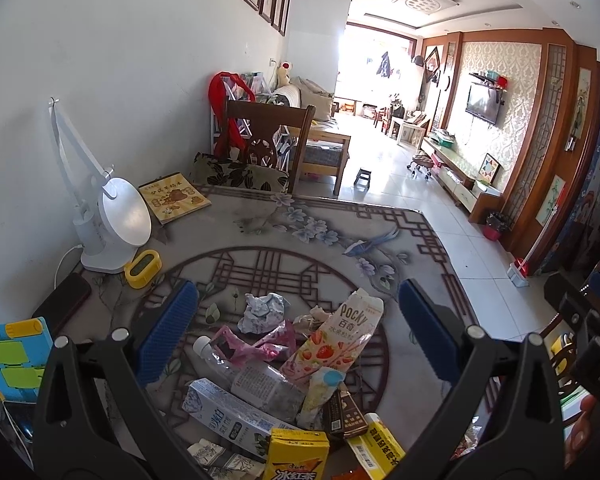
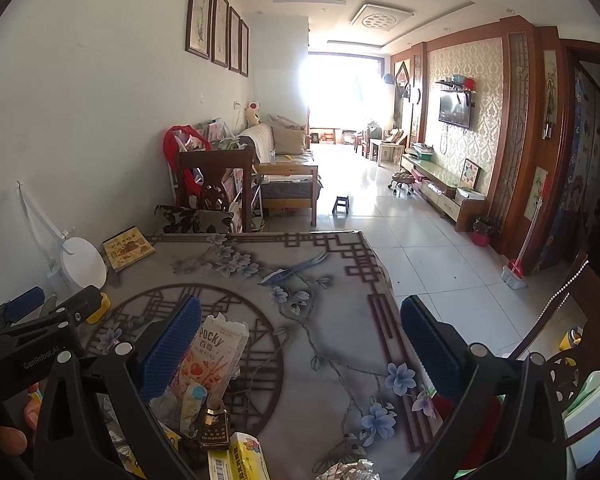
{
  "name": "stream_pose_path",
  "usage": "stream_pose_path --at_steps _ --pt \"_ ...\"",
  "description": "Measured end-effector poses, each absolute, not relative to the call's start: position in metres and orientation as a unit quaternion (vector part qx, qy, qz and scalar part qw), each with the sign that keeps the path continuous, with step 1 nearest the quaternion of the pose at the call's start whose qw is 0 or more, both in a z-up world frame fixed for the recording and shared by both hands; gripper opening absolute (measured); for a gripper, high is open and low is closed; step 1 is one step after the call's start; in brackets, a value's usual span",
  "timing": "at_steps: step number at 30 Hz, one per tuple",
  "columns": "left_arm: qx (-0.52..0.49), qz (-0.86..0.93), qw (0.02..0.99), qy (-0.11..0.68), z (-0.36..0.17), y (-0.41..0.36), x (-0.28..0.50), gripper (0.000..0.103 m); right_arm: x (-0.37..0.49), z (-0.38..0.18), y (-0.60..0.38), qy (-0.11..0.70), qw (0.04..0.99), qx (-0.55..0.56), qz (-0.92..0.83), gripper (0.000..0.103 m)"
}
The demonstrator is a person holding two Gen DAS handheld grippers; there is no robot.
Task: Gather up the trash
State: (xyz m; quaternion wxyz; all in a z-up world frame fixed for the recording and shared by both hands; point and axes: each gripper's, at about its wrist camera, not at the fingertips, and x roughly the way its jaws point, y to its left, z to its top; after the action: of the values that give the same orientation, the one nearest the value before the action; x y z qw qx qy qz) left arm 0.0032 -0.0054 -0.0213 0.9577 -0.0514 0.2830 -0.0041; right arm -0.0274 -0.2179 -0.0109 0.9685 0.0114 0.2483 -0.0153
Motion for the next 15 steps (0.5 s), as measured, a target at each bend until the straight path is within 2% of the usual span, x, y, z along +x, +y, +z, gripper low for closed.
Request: stream_pose_path --at_steps 15 --pt "-0.050 -0.012 0.956 0.287 -0.0216 -0.0077 0.0045 0.099 -0.0270 -0.0153 -0.2193 0.257 0.966 0.011 -0.018 0.096"
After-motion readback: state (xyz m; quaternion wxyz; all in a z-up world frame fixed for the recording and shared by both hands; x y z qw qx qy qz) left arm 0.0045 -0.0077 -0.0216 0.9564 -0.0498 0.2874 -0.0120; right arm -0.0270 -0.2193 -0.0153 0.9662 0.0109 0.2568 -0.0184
